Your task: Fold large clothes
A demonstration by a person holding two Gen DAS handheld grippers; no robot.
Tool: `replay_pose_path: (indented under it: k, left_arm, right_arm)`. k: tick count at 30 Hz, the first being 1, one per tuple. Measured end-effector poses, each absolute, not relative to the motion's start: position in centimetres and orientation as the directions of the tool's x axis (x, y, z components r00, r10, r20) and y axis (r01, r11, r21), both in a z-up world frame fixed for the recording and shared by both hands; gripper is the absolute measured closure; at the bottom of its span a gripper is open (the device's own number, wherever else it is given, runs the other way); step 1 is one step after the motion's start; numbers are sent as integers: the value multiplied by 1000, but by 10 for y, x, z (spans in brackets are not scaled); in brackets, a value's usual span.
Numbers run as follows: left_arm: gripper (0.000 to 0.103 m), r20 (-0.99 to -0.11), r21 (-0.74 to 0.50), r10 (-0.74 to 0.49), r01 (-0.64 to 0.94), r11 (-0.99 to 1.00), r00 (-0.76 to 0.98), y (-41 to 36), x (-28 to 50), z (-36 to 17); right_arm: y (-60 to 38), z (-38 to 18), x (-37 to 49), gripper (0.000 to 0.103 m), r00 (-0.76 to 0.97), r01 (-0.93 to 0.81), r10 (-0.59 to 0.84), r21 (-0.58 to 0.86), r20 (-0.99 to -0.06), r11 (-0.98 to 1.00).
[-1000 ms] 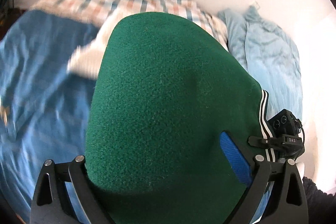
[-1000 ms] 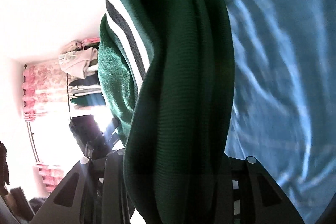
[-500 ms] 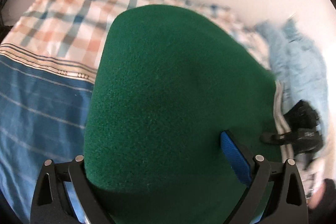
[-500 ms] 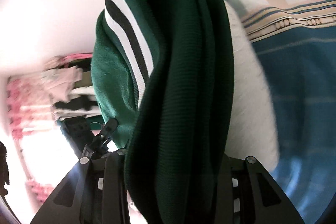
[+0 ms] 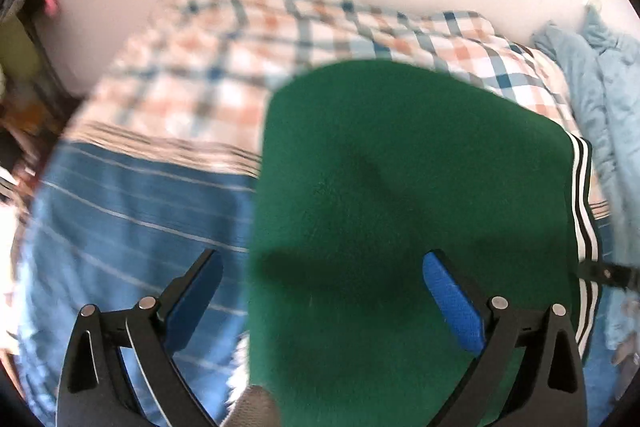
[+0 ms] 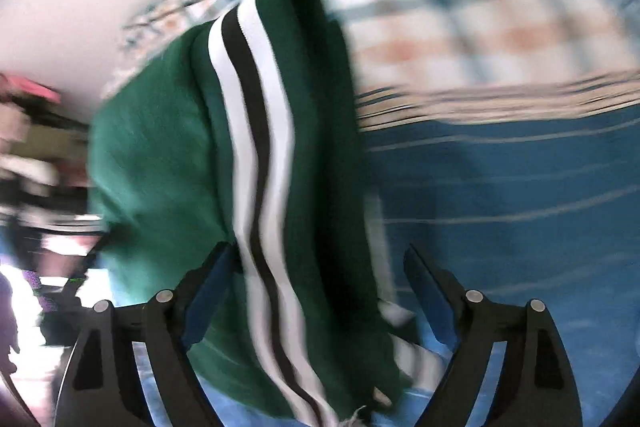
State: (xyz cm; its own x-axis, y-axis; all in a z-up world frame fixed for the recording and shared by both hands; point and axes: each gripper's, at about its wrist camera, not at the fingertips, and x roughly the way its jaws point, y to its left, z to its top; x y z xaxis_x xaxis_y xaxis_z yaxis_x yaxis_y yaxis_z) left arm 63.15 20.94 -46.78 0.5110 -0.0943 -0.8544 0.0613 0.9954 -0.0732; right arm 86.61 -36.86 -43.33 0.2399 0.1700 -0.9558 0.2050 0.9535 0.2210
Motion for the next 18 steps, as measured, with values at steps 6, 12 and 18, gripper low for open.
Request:
replay_pose_path:
  k: [6,12,18]
  left_arm:
    - [0,-814,33,13,24,999,581,201,566,-406]
    - [0,-796,37,22,12,999,605,199,504,-334]
    - [0,-755,28,12,14,1000,655,203,422,-243]
  right_arm:
    - [-384,-387,766,10,310,207,-115,-51,-944,977]
    - [-331,-280,653,10,371,256,-197,-104,-907,961]
    - [-309,-158,546,10,451,268,-233,-119,-861,956]
